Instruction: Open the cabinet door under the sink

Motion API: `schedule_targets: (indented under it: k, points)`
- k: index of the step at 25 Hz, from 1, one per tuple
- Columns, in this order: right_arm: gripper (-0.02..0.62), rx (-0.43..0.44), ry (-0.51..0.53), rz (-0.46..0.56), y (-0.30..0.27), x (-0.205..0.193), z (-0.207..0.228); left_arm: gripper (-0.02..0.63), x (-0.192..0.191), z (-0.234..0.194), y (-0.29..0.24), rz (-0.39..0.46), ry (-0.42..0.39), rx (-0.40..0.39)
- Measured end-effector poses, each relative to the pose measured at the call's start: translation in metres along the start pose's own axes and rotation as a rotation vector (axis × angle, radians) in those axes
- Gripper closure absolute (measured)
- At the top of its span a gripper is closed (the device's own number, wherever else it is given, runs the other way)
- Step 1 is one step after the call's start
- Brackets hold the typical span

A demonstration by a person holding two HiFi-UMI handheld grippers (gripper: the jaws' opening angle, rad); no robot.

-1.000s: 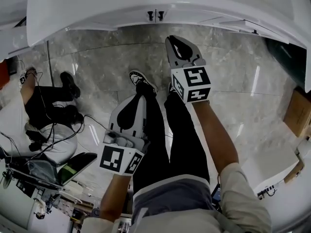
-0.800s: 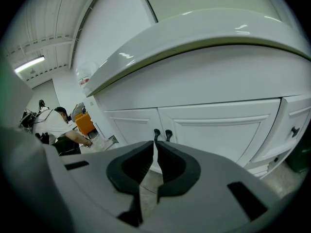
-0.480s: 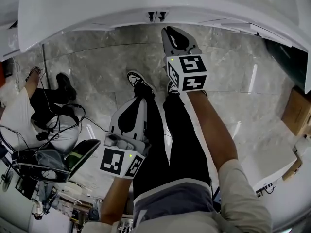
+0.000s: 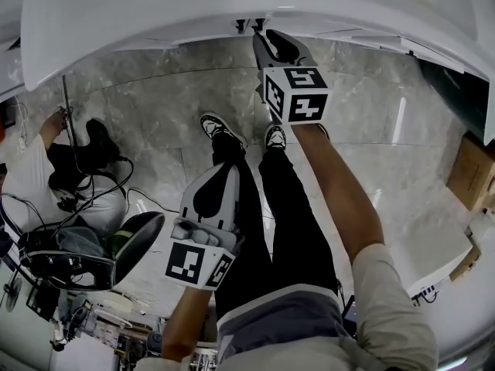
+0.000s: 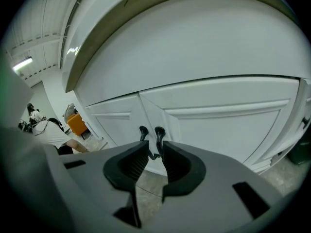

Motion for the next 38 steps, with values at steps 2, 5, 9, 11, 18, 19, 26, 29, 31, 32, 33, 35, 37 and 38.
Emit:
schedule_targets:
  k: [2,5,9,11,18,19,26,29,31,32,33,35,37,38]
  points:
    - [0.518,-0.014,0.011,-0.009,-0.005,0.001,0.002,0.604,0.001,0.005,0.001,0.000,-0.028,-0.007]
    - [0.514,-0.042,0.011,-0.021,-0.012,0.000,0.006,0.604,0.003,0.007,0.002,0.005,-0.102,0.005]
    - [0.512,-0.056,0.012,-0.031,-0.022,0.001,0.008,0.604,0.004,0.000,0.003,0.003,-0.082,0.011]
    - [0.512,-0.059,0.015,-0.034,-0.026,0.001,0.007,0.604,0.003,-0.005,0.002,0.001,-0.069,0.021]
    - [0.512,-0.090,0.024,-0.048,-0.032,0.000,0.007,0.604,0.004,-0.015,0.002,0.007,-0.049,0.042]
    - [0.514,-0.095,0.024,-0.049,-0.033,0.000,0.007,0.604,0.004,-0.015,0.003,0.008,-0.047,0.044]
    - [0.535,-0.158,0.045,-0.044,-0.034,0.000,0.007,0.604,0.004,-0.019,0.007,0.011,-0.049,0.044]
    - [0.540,-0.173,0.064,-0.044,-0.034,-0.001,0.007,0.604,0.001,-0.021,0.007,0.006,-0.040,0.047]
    - [0.541,-0.179,0.073,-0.043,-0.034,-0.003,0.008,0.604,-0.002,-0.022,0.007,0.004,-0.031,0.049]
    - [0.541,-0.180,0.075,-0.042,-0.034,-0.003,0.009,0.604,-0.002,-0.023,0.007,0.005,-0.029,0.050]
    - [0.543,-0.182,0.075,-0.041,-0.034,-0.003,0.010,0.604,-0.002,-0.024,0.007,0.006,-0.029,0.051]
    - [0.543,-0.186,0.076,-0.039,-0.033,-0.003,0.009,0.604,-0.002,-0.025,0.009,0.007,-0.029,0.050]
    - [0.545,-0.190,0.080,-0.038,-0.032,-0.003,0.006,0.604,-0.003,-0.028,0.012,0.007,-0.030,0.049]
    - [0.545,-0.191,0.084,-0.037,-0.032,-0.003,0.005,0.604,-0.004,-0.029,0.013,0.007,-0.029,0.050]
Point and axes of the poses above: the fingertips, and each gripper's own axes: y backward along the fingers, z to its right, x out of its top, the point moved 5 cm from there along y, backward along the fingers, and after that the axes turned 7 degrees about x, right-handed, at the moved point
